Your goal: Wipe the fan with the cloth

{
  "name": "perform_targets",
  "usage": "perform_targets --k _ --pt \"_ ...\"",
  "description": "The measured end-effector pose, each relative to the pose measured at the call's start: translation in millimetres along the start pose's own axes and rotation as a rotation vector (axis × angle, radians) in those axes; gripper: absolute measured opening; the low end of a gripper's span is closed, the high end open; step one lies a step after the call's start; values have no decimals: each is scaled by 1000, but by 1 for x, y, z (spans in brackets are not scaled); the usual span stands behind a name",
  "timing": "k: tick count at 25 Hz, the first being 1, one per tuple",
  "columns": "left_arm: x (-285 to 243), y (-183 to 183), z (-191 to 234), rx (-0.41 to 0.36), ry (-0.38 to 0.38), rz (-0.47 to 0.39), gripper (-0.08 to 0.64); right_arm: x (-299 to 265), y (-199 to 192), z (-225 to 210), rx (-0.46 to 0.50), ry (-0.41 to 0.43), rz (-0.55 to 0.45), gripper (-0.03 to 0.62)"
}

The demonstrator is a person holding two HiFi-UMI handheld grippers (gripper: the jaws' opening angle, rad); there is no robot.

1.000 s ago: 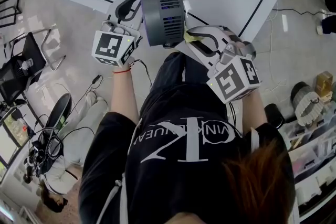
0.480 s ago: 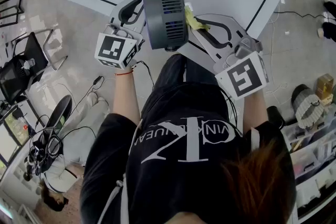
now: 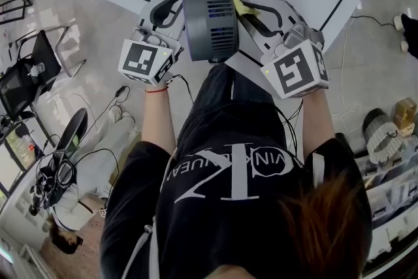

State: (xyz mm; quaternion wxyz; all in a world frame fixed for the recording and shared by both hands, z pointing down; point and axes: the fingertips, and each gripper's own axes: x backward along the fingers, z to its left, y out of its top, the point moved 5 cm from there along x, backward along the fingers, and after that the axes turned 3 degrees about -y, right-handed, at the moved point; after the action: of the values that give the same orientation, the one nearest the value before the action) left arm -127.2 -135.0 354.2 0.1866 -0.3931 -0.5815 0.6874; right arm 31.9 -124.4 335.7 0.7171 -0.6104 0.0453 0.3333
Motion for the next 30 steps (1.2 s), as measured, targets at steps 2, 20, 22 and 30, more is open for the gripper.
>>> perform_targets --k 2,20,22,30 --pt "1 0 0 4 0 -2 80 -2 -2 5 19 11 19 52" --pt "1 -3 4 62 -1 -14 80 15 -14 64 19 50 133 52" --pt "1 -3 4 78 -1 -18 80 18 -12 67 5 45 158 52" --pt "-1 -7 4 120 -3 0 80 33 -5 83 -10 34 178 52"
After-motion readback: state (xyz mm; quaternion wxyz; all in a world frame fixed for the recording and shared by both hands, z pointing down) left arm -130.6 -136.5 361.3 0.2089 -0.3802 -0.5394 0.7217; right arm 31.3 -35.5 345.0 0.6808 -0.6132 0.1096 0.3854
